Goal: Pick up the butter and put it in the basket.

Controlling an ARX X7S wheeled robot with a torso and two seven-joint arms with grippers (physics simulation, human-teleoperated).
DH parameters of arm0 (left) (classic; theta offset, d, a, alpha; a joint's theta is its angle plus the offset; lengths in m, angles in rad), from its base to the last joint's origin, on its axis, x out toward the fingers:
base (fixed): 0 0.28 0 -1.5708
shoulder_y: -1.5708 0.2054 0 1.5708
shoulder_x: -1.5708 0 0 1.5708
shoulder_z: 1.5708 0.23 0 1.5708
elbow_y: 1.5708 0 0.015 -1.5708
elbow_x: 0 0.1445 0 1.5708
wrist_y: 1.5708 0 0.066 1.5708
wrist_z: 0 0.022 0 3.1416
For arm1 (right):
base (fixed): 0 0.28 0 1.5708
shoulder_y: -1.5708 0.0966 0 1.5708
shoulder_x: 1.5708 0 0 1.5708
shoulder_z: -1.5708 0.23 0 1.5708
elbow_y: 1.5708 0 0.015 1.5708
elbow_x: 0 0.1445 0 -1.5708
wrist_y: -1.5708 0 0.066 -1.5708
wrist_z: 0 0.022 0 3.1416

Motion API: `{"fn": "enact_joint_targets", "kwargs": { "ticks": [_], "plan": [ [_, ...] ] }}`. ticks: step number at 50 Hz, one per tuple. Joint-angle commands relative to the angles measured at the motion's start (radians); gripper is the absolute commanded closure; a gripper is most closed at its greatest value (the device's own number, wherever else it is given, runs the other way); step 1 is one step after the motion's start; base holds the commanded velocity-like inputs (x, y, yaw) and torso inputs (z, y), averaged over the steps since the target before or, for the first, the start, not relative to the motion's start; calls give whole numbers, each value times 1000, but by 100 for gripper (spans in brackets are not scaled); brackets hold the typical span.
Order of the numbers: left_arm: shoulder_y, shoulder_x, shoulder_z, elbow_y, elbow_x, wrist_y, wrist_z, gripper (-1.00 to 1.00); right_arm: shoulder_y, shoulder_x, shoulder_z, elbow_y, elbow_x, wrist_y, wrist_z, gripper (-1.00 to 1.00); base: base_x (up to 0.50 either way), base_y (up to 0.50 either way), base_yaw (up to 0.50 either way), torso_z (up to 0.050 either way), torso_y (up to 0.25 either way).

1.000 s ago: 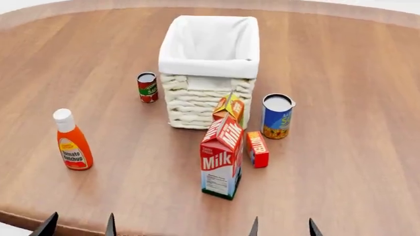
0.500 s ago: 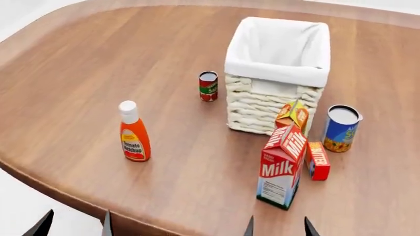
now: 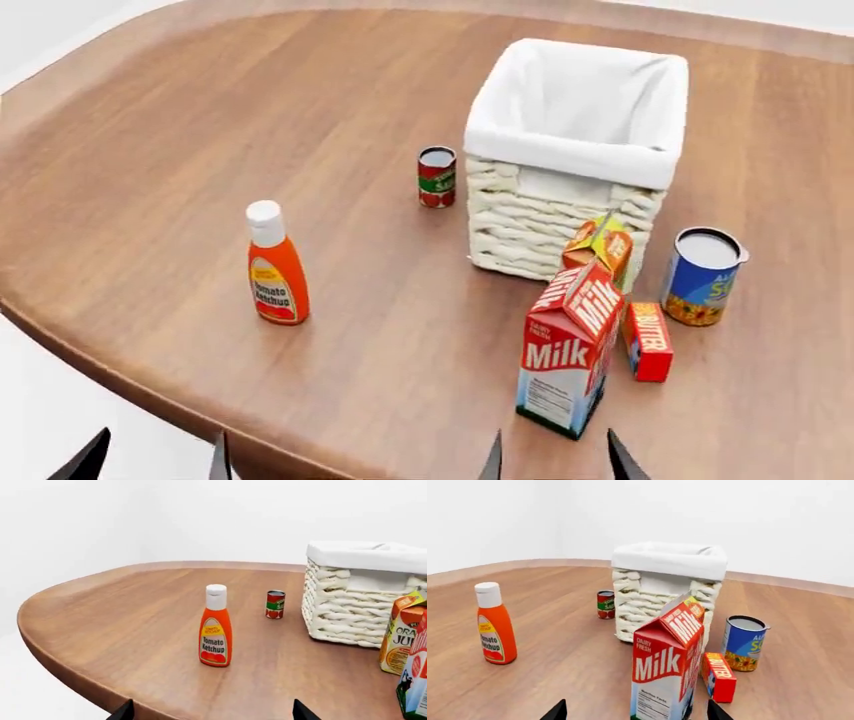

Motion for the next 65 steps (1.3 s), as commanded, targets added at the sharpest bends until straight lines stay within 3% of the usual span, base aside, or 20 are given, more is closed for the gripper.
{"fn": "enact_joint_targets", "kwargs": {
  "ticks": [1, 31, 43, 56, 65],
  "plan": [
    [2, -10, 15, 15, -15, -12, -7, -100, -13, 13, -3, -41, 19, -7, 3, -100, 159, -474, 0, 0, 0],
    [-10, -33, 24, 40, -58, -33, -27, -100, -14, 28, -24, -60, 22, 0, 38, -100, 159, -474, 0, 0, 0],
    [-112, -79, -92, 170, -176, -185, -92, -100, -33, 39, -27, -87, 33, 4, 45, -100, 240, 81, 0, 0, 0],
    [-96, -112, -121, 297, -217, -243, -121, -100, -53, 46, -24, -117, 35, 43, 79, -100, 474, 159, 0, 0, 0],
    [-123, -123, -176, 328, -335, -342, -129, -100, -65, 51, -22, -130, 37, 17, 90, -100, 0, 0, 0, 0, 0]
  ]
}}
